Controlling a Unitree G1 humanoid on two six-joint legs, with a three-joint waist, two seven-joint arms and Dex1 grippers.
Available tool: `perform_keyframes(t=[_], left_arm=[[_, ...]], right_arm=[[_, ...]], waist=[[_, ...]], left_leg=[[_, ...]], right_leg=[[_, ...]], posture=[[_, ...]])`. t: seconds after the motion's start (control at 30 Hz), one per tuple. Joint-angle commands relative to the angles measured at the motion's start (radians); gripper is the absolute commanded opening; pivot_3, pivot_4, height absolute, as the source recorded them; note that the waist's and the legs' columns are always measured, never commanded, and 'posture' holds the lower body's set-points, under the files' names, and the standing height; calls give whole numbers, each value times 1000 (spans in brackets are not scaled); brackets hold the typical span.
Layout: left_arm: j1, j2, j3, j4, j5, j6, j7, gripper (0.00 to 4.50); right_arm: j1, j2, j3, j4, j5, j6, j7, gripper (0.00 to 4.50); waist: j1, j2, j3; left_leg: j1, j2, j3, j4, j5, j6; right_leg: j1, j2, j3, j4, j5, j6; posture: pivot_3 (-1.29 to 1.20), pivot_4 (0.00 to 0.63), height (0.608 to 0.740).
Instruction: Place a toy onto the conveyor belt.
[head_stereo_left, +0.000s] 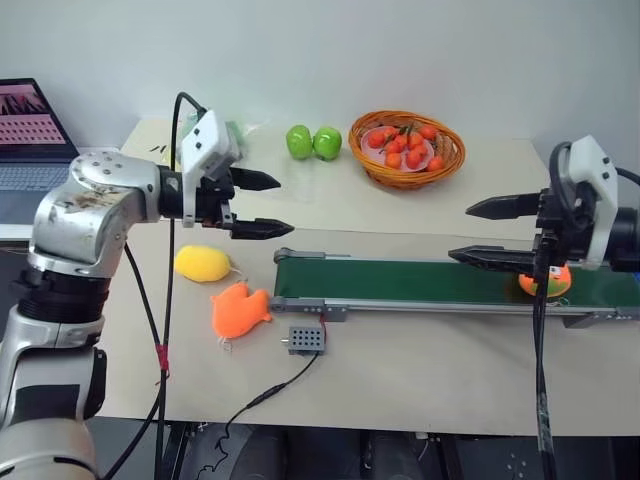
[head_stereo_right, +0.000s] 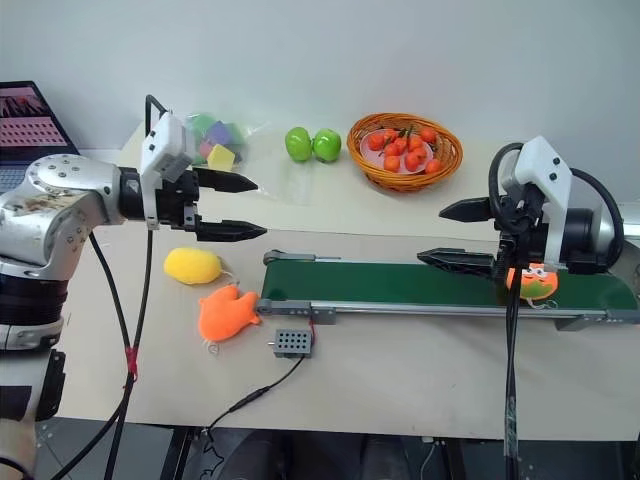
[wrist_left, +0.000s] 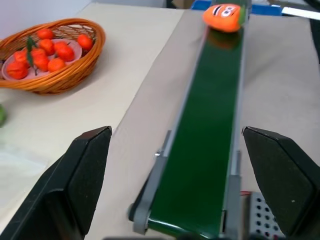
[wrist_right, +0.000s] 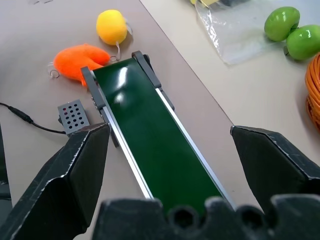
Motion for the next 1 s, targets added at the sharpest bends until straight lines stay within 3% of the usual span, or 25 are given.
perform_keyframes(t=[0.03, 0.27, 1.0], left_arm=[[-50, -10, 17, -6, -1, -17, -11, 4470], [-77, -52, 31, 19, -5, -11, 3, 4470], [-78, -56, 38, -22, -9, -21, 19, 4470]], right_arm=[[-16, -5, -24, -1, -5, -25, -6, 4500], [-10, -7, -24, 7, -8, -27, -5, 4500], [35, -2, -55, -12, -10, -41, -30, 4500]], waist=[[0, 0, 0], [0, 0, 0], [0, 0, 0]], left_leg=[[0, 0, 0, 0, 0, 0], [0, 0, 0, 1, 0, 0], [-1, 0, 0, 3, 0, 1]], right_leg=[[0, 0, 0, 0, 0, 0], [0, 0, 0, 0, 0, 0], [0, 0, 0, 1, 0, 0]], posture=[[0, 150, 738], [0, 150, 738], [0, 150, 738]])
